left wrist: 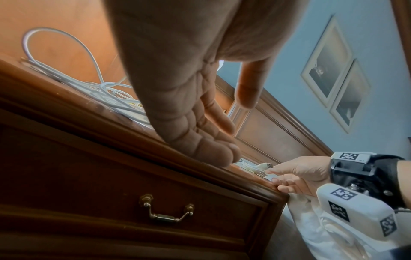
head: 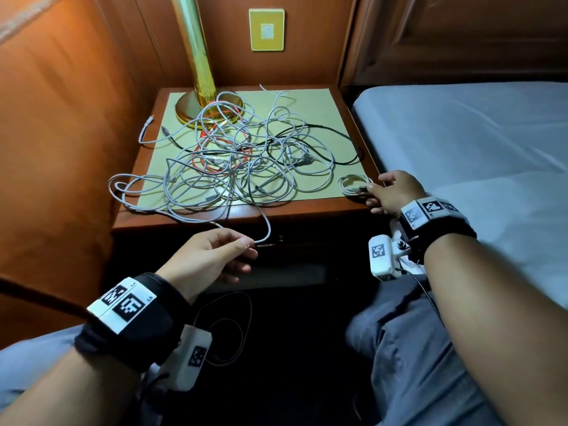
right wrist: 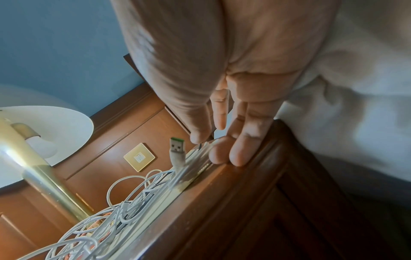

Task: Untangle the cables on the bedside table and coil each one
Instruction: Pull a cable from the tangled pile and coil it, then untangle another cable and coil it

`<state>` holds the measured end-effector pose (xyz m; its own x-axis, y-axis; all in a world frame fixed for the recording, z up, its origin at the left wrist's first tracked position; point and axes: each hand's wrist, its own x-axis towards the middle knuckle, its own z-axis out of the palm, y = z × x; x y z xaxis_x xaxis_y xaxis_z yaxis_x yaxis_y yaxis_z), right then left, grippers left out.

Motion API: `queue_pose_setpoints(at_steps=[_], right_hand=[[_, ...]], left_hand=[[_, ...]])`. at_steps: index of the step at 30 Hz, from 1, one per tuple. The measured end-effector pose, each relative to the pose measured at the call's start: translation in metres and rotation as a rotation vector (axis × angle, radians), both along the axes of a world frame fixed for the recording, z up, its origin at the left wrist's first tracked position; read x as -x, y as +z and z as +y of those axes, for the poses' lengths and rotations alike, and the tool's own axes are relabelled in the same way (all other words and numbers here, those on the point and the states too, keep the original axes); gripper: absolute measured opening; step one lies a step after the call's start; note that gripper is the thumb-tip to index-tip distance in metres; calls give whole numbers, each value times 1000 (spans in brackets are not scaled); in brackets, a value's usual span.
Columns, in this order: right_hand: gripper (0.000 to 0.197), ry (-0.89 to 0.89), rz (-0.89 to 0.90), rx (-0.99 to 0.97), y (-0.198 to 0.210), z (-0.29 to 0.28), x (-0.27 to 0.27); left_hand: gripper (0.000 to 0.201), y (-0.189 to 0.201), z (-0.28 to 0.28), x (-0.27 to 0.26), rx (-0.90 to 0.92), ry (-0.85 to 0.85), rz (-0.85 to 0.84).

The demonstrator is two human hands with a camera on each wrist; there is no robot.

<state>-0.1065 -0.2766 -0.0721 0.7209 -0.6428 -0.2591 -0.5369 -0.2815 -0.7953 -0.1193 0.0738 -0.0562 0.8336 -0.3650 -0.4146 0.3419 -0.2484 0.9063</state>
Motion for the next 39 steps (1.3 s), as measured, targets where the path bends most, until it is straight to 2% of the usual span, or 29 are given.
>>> queue_pose_setpoints(at_steps=[3,6,9,11,13,15,18,19,21,23,25,26,28,29,30,31,32,35,38,39], right_hand=[[39,-18,62,62,10,3,10],[18,-15,96,245,25,12,22],[13,222,155,393,33,50,39],[15,458,212,365,27,88,50],[18,695,320,313,7,128,58],[7,882,483,314,-30,159,62],[11,964,714,344,-96,174,66],[7,984,796,364,-121,170,66],[20,1053,936,399,-175,160,61],[31,1104,1013,442,-183,161,57],[19,1105,956,411,-159,171,51],[15,1093,925,387,-150,175,46],[18,1050,829,373,-145,175,36],[19,1029,789,365,-145,176,33],[19,1016,766,354,-144,177,31],[20,1019,747,350,-143,179,29],[21,1015,747,341,-143,180,27],[22,1005,705,332,-135,183,24],[20,986,700,336,-120,179,27],[19,975,690,346,-111,175,30]], left_hand=[[16,-3,1,5,-20,-3,11],[20,-12,-1,7,-122,-96,55],[23,-43,-6,8,-344,-263,112],[24,-72,-12,9,-473,-297,137],[27,-96,-16,10,-615,-346,149],[35,-132,-9,9,-780,-408,131],[77,-189,13,13,-1021,-432,101],[79,-207,20,16,-1105,-470,118],[60,-242,29,18,-1133,-565,147],[50,-256,23,22,-1132,-672,208],[62,-254,11,24,-1322,-756,223],[61,-245,-5,29,-1420,-827,278],[42,-234,-17,32,-1452,-969,429],[38,-240,-18,33,-1489,-975,419],[40,-252,-16,33,-1480,-916,317],[44,-271,-11,28,-1360,-799,253],[47,-276,-6,21,-1195,-739,279],[44,-269,0,15,-1068,-694,296],[45,-243,-11,11,-984,-572,82],[49,-235,-15,9,-946,-577,39]])
